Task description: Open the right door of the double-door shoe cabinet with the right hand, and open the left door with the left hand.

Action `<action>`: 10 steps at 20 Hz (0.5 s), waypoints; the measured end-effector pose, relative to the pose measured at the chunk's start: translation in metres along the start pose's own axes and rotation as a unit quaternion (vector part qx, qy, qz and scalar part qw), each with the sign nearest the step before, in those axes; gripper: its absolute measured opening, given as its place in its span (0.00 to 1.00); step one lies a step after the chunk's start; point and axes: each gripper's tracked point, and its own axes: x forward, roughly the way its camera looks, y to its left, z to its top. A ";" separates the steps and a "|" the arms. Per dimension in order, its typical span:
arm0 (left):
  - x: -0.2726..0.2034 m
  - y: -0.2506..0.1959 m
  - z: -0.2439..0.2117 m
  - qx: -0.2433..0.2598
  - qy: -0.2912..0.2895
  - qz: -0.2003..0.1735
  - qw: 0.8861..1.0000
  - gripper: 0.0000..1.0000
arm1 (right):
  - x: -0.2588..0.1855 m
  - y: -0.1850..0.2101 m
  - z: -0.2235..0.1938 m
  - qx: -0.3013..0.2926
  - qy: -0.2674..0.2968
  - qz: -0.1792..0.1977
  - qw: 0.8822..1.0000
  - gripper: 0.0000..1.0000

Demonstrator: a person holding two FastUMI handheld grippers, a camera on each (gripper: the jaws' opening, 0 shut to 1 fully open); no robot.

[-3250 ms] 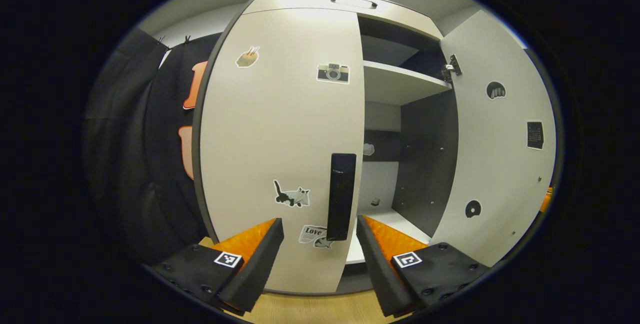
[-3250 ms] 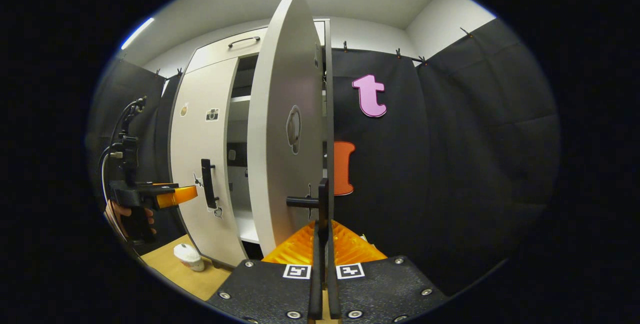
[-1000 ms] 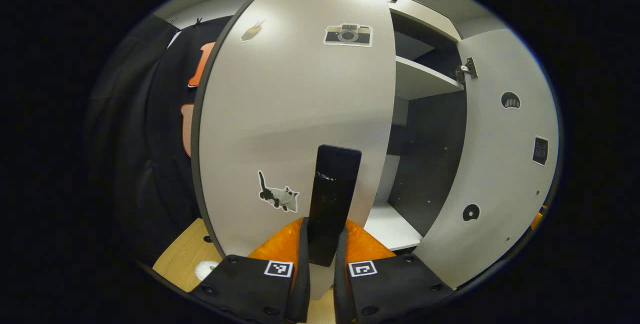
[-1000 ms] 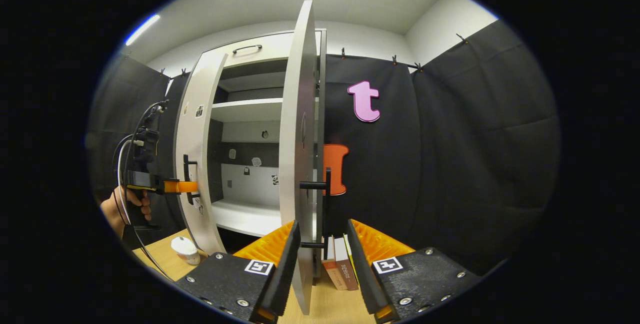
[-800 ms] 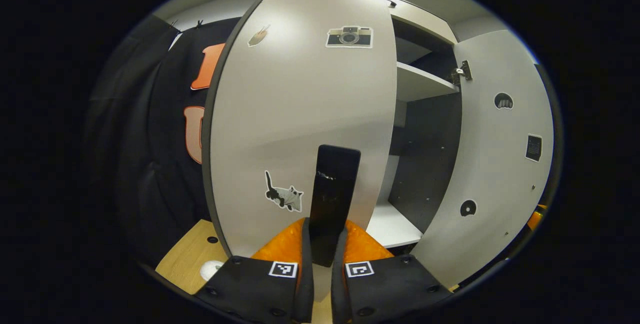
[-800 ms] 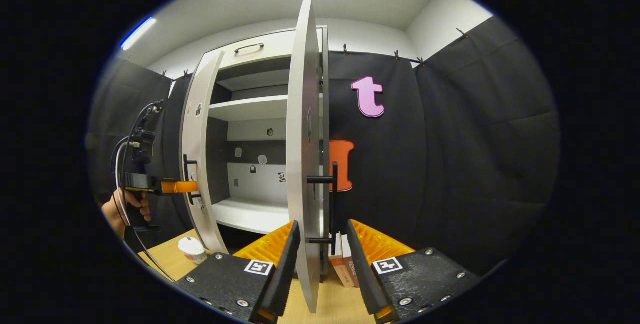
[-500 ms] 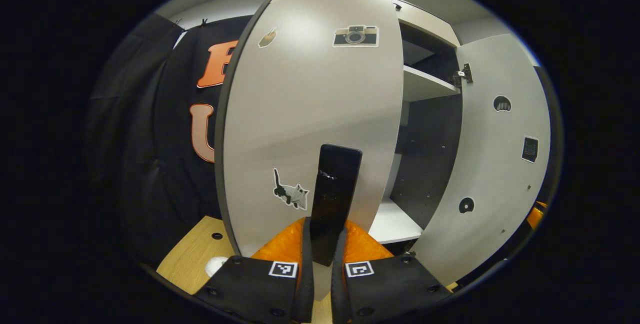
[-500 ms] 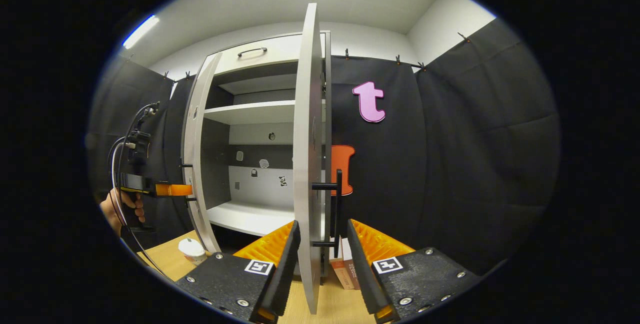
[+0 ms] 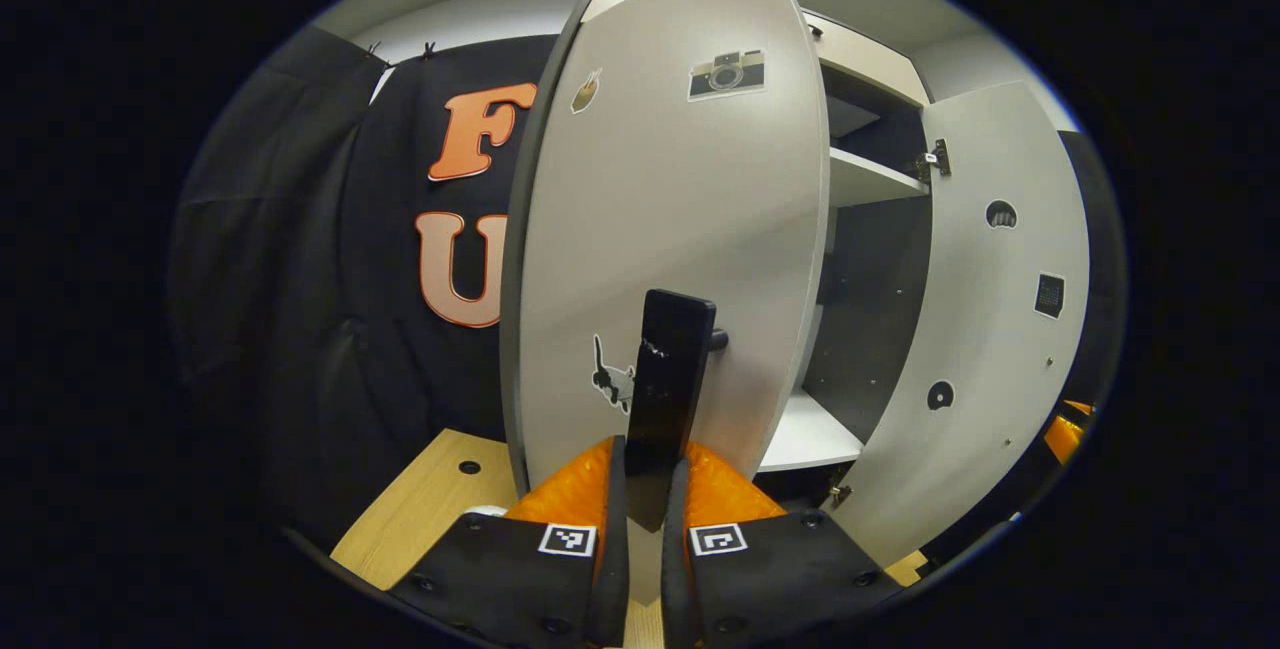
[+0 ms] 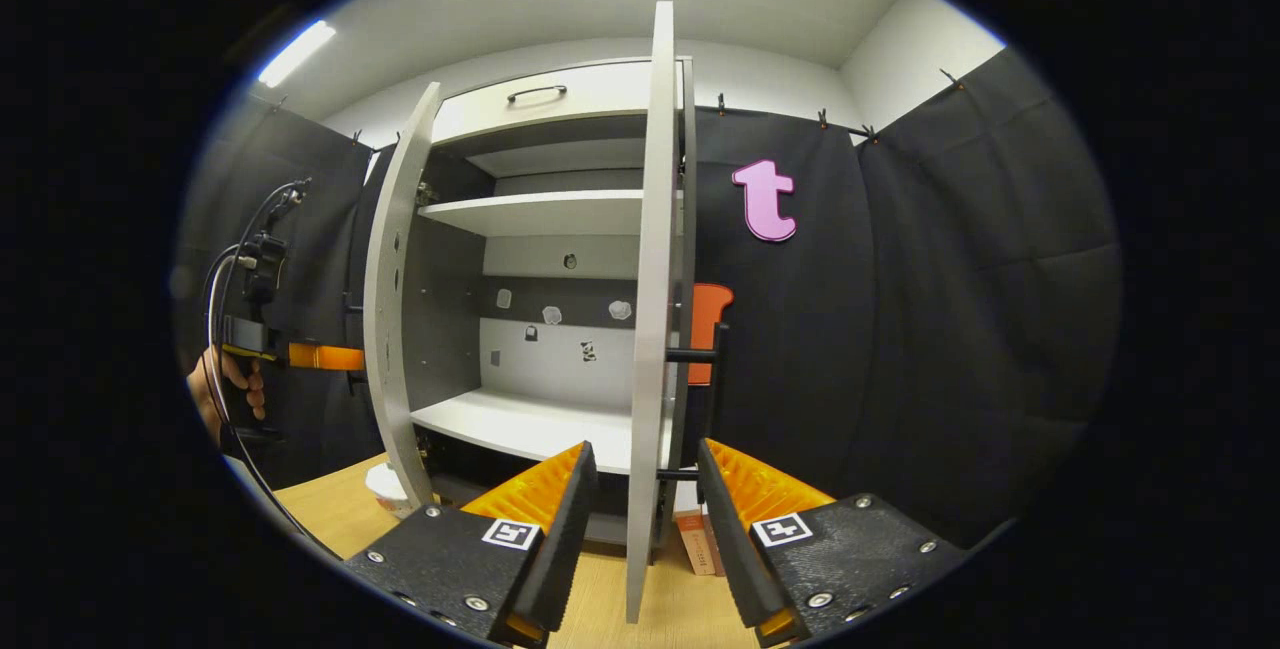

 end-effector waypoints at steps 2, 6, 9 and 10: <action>-0.013 0.008 -0.002 -0.003 0.000 0.006 1.000 0.20 | 0.001 0.005 -0.002 -0.006 0.003 0.006 1.000 0.65; -0.030 0.028 -0.003 -0.013 -0.003 0.020 1.000 0.19 | 0.002 0.018 -0.009 0.000 0.016 0.024 1.000 0.72; -0.040 0.040 -0.003 -0.007 -0.005 0.027 1.000 0.14 | 0.003 0.024 -0.009 0.001 0.020 0.030 0.999 0.69; -0.043 0.046 -0.002 -0.005 -0.007 0.031 0.999 0.14 | 0.004 0.027 -0.009 -0.001 0.021 0.032 0.999 0.69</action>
